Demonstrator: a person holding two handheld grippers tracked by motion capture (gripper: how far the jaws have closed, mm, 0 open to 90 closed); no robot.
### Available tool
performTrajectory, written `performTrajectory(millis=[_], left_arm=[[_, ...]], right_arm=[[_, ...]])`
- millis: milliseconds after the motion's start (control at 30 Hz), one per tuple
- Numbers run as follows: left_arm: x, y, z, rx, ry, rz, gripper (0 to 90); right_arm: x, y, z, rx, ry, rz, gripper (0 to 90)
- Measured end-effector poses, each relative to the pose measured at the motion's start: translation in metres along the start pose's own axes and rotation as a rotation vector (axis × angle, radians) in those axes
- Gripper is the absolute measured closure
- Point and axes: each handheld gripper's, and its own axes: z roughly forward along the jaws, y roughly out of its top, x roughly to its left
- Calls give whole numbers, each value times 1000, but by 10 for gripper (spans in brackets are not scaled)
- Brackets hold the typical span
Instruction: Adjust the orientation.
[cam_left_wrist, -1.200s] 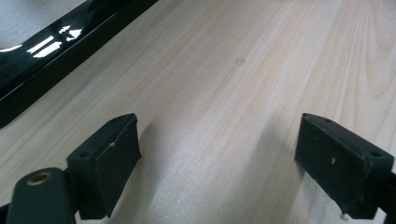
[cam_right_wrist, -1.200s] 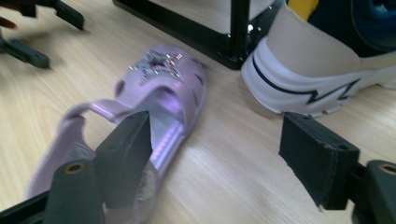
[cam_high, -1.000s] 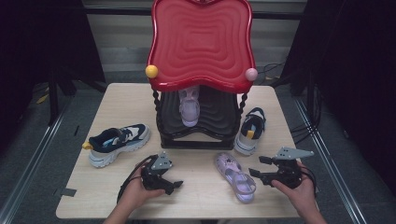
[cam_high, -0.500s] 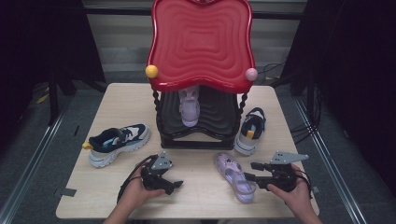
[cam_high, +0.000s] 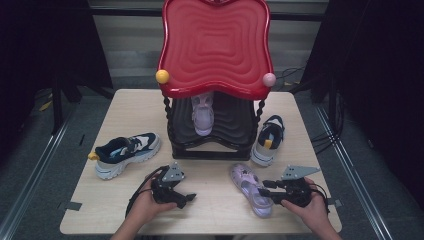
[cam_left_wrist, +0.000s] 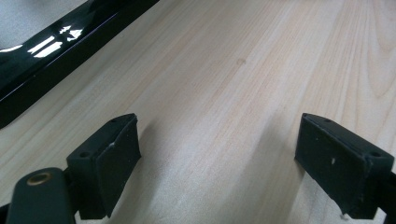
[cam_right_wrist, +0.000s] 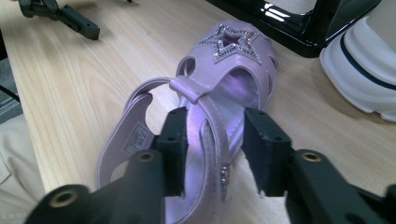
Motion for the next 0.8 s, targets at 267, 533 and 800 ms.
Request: performTrajectory(millis=[267,533,800], left_arm=[[0,0,0,-2,-1,-1,131],[0,0,0,1,-1,-2,131],[0,0,0,5,1,-5,131]], right_arm=[[-4,-2,-5,-2,-32,-2,742],[-6,-4,-6,-31,-36,-10,734],[-8,-10,0,-57,-25,-33,722]])
